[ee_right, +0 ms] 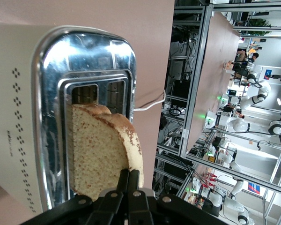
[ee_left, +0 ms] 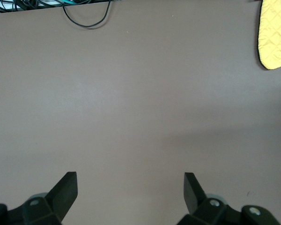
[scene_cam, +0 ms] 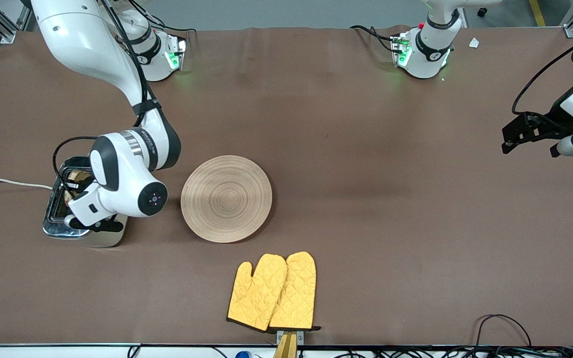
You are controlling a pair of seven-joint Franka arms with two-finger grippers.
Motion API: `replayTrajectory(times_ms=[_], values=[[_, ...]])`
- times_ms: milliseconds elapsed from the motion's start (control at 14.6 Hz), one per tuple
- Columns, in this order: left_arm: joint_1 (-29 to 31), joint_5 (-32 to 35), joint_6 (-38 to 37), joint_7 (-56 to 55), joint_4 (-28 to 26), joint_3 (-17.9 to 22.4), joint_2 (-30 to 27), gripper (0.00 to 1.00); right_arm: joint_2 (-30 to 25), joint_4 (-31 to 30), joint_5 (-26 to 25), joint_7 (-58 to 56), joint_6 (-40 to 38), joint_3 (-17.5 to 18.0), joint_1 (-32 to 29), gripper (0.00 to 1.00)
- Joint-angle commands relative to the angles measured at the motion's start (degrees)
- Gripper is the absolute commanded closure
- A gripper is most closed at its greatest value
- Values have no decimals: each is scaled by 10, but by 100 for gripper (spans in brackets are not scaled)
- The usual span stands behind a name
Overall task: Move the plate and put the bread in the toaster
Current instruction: 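Lower the bread into the toaster slot with the right gripper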
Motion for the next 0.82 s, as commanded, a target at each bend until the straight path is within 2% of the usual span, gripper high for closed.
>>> replayTrajectory(times_ms=[0,275,344,550,687,756], values=[[-1,12,6,-11,-3,-2,-4,0,4,-6,6,9,22,2,-8,99],[-1,12,7,-11,-3,-2,-4,0,16,-6,15,9,46,2,-15,98],[-1,12,7,-11,-3,-2,-4,0,17,-6,15,11,45,2,-14,92],[-1,12,7,-11,-3,-2,-4,0,16,-6,15,10,39,2,-11,43],[0,12,7,-11,-3,-2,-4,0,14,-4,15,0,37,2,-8,19],[-1,12,7,-11,-3,-2,-4,0,11,-2,15,0,31,2,-7,12]])
